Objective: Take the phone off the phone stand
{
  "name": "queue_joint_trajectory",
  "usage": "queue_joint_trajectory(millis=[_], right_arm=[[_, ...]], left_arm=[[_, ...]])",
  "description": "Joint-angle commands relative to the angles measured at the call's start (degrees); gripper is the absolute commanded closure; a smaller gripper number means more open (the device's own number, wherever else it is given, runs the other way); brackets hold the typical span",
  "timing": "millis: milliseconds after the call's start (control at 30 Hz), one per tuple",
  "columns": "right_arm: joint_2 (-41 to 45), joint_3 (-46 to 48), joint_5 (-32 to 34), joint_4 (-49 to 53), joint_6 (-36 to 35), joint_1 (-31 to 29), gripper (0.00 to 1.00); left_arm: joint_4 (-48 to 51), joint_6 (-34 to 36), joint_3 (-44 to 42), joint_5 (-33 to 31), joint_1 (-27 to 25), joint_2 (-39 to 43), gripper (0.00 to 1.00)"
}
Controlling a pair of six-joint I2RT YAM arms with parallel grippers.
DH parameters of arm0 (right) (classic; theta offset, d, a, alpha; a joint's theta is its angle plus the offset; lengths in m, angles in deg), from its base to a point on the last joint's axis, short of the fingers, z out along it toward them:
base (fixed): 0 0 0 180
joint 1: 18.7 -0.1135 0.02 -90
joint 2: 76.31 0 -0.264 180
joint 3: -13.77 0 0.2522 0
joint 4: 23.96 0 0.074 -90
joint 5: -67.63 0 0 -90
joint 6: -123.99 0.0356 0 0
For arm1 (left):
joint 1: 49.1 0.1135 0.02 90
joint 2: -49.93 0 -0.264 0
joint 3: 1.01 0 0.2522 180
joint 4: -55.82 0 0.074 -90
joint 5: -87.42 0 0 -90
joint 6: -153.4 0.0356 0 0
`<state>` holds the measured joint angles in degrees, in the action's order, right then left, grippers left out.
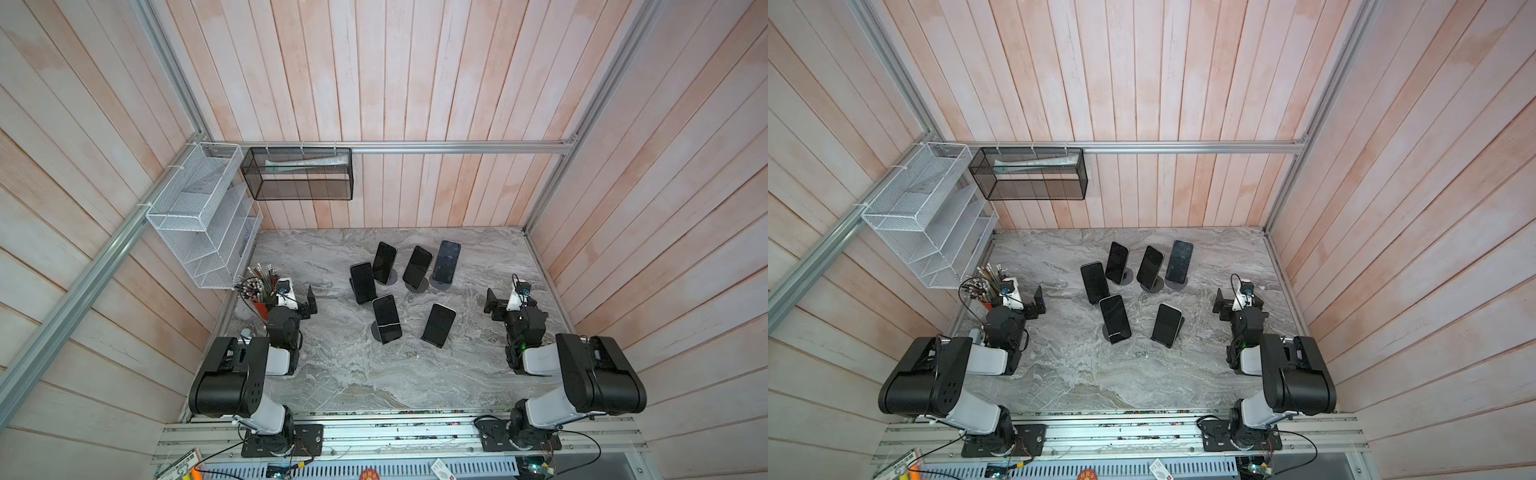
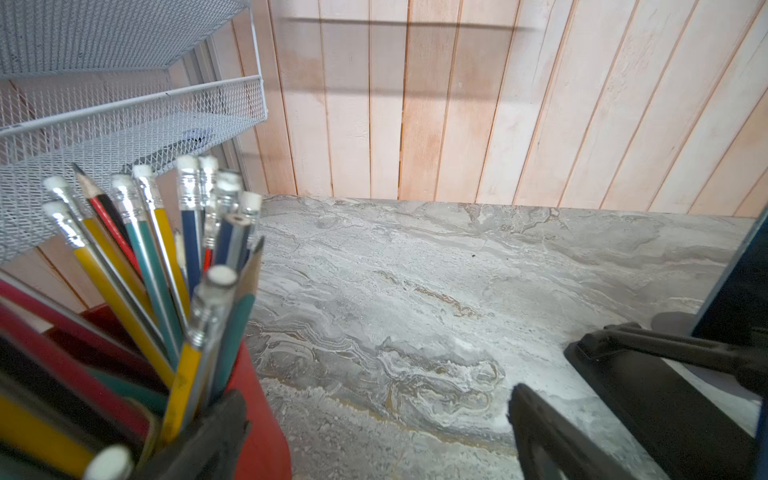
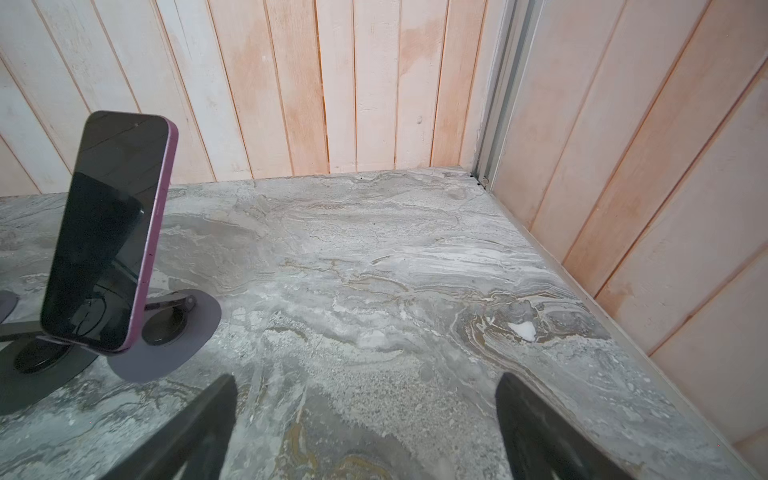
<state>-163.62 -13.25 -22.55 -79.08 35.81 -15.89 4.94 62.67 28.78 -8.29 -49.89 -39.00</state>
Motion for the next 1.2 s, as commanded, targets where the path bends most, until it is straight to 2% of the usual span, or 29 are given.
queue_joint_trajectory(millis=[0,1167], right_arm=[[0.2,-1.1,1.2,0.6,-0.3,-0.4,0.02],[0.3,-0.9,2.1,0.3,-0.8,-1.0,0.02]], left_arm=[[0.6,-0.6,0.3,0.3,0.4,0.5,0.0],[0.2,-0.5,0.2,0.0,0.4,0.5,0.0]])
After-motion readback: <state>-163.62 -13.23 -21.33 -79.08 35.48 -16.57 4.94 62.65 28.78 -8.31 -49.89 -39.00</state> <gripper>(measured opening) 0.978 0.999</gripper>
